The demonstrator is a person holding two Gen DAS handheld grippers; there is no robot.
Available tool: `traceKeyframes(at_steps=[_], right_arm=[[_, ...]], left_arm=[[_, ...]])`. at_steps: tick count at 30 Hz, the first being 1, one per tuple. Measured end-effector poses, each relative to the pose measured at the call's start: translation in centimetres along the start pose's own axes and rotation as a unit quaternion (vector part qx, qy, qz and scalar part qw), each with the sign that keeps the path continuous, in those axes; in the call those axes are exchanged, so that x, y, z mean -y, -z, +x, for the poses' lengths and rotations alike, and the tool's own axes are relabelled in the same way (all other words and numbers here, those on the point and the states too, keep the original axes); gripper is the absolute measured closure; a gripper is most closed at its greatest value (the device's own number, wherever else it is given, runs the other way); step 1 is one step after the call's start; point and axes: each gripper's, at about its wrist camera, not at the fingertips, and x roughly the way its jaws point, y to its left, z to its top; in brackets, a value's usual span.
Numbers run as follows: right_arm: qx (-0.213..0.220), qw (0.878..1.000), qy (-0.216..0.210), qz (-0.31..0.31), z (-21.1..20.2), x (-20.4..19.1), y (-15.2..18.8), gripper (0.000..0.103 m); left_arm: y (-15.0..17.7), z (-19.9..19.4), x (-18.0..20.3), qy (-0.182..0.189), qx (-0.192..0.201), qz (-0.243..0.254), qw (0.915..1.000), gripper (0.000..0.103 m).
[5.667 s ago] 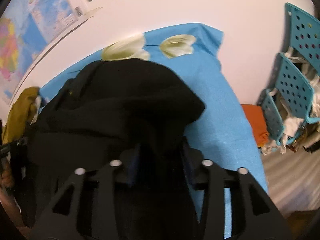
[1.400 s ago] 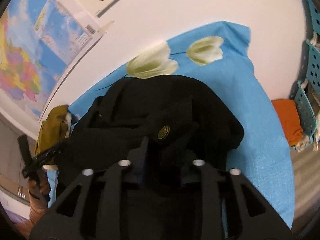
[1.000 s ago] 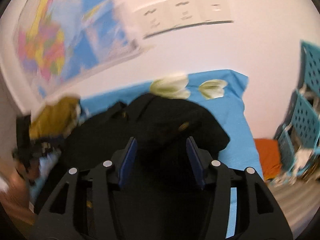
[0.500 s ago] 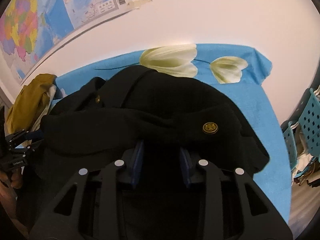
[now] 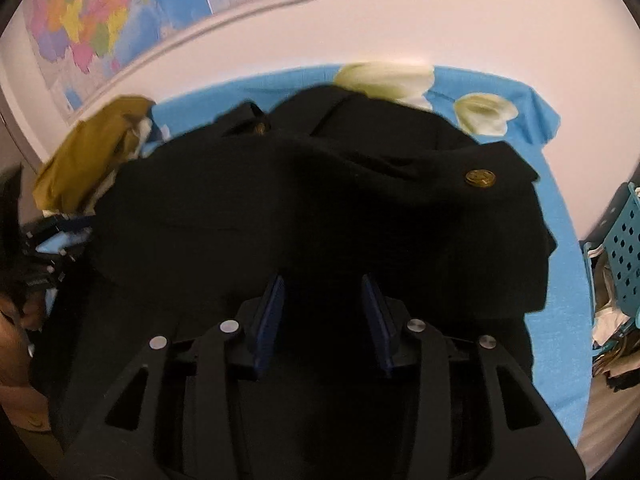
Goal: Fold large clothes
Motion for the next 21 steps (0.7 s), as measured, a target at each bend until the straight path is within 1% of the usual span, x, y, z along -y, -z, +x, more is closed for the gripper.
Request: traceKeyframes(at_steps=[2, 3, 4, 5, 6, 7, 8, 9, 10, 12, 14, 16, 17, 19, 21], right_arm=[[0.025, 1.000, -0.018, 0.001, -2.6, 0.0, 0.6, 0.045], [0.036, 0.999, -0.021, -0.003, -4.5, 0.1, 1.3, 0.043], [0.041, 0.999, -0.025, 0.001, -5.5, 0.5, 1.9, 0.041], [0.046, 0.998, -0.033, 0.009, -6.7, 0.9, 2.8, 0.037], [0.051, 0.998, -0.040, 0.022, -8.1, 1.7, 4.2, 0.034], [0.053, 0.997, -0.040, 0.033, -8.8, 2.2, 5.1, 0.033], [0.054, 0.997, -0.038, 0.049, -9.8, 3.0, 6.2, 0.029], [0.052, 0.996, -0.031, 0.070, -10.7, 4.1, 7.9, 0.027], [0.050, 0.995, -0.026, 0.081, -10.9, 4.8, 8.7, 0.027], [0.039, 0.993, -0.019, 0.113, -11.8, 6.3, 11.6, 0.025], [0.033, 0.990, -0.021, 0.135, -12.1, 7.4, 13.5, 0.025], [0.030, 0.986, -0.051, 0.156, -12.3, 8.2, 15.3, 0.024], [0.025, 0.985, -0.060, 0.163, -12.1, 8.3, 15.8, 0.025], [0.017, 0.984, -0.073, 0.162, -11.8, 8.0, 16.8, 0.024], [0.020, 0.984, -0.085, 0.155, -11.7, 7.6, 17.2, 0.022]], left_arm=[[0.7, -1.4, -0.5, 0.013, 0.011, -0.005, 0.9998, 0.035], [1.2, -2.3, -0.8, 0.021, 0.016, -0.007, 0.9996, 0.028], [2.2, -3.4, -1.2, 0.027, 0.019, -0.012, 0.9994, 0.024], [2.7, -4.0, -1.4, 0.034, 0.018, -0.015, 0.9991, 0.024], [3.6, -4.5, -1.7, 0.047, 0.013, -0.018, 0.9986, 0.024], [4.6, -5.0, -1.9, 0.059, 0.006, -0.024, 0.9980, 0.024], [5.8, -5.4, -2.1, 0.068, -0.002, -0.030, 0.9972, 0.023], [6.7, -5.6, -2.2, 0.077, -0.010, -0.035, 0.9963, 0.023], [7.7, -5.7, -2.2, 0.086, -0.022, -0.038, 0.9953, 0.023], [9.7, -5.7, -2.1, 0.094, -0.042, -0.046, 0.9936, 0.023], [11.3, -6.2, -1.7, 0.105, -0.049, -0.050, 0.9920, 0.023], [12.5, -7.0, -1.5, 0.113, -0.042, -0.056, 0.9911, 0.022], [13.1, -7.2, -1.3, 0.127, -0.042, -0.061, 0.9891, 0.021], [13.9, -7.1, -1.0, 0.150, -0.053, -0.073, 0.9845, 0.020], [14.7, -7.5, -0.4, 0.156, -0.052, -0.073, 0.9837, 0.017]])
